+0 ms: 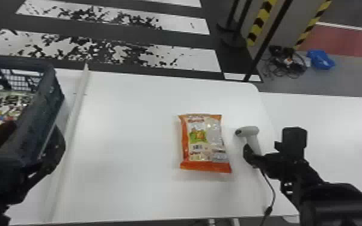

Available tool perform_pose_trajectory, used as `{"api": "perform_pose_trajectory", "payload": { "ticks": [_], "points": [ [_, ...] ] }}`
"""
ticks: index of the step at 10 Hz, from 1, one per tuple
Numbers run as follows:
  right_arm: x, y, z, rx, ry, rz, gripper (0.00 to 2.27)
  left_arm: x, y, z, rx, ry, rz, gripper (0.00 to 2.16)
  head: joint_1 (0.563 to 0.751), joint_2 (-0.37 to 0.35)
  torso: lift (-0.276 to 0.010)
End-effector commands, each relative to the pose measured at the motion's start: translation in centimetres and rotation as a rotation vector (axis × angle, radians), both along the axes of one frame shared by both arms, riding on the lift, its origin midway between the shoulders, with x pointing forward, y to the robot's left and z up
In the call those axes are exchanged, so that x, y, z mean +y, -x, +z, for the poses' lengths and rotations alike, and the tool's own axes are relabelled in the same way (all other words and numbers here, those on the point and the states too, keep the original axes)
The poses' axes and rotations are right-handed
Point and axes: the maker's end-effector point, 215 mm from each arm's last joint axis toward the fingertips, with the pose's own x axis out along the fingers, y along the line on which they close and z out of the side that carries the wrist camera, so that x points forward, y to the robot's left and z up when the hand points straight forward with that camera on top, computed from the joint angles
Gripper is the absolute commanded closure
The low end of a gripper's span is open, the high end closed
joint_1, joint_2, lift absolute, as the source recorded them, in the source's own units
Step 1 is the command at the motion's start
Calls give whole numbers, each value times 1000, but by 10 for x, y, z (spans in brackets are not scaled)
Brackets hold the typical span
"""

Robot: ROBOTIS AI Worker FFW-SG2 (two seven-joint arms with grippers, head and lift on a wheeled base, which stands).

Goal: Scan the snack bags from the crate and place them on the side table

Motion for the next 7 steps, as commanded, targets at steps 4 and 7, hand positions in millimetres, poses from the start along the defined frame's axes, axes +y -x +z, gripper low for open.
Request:
{"api": "perform_pose_trajectory", "payload": {
  "ticks": [4,7],
  "points": [
    [-13,-22,-38,127,3,15,174,3,4,-6,-2,7,8,33,695,-202,-81],
    [-14,-35,-46,152,16,31,1784,5,4,-6,-4,7,12,33,695,-205,-81]
  ]
}}
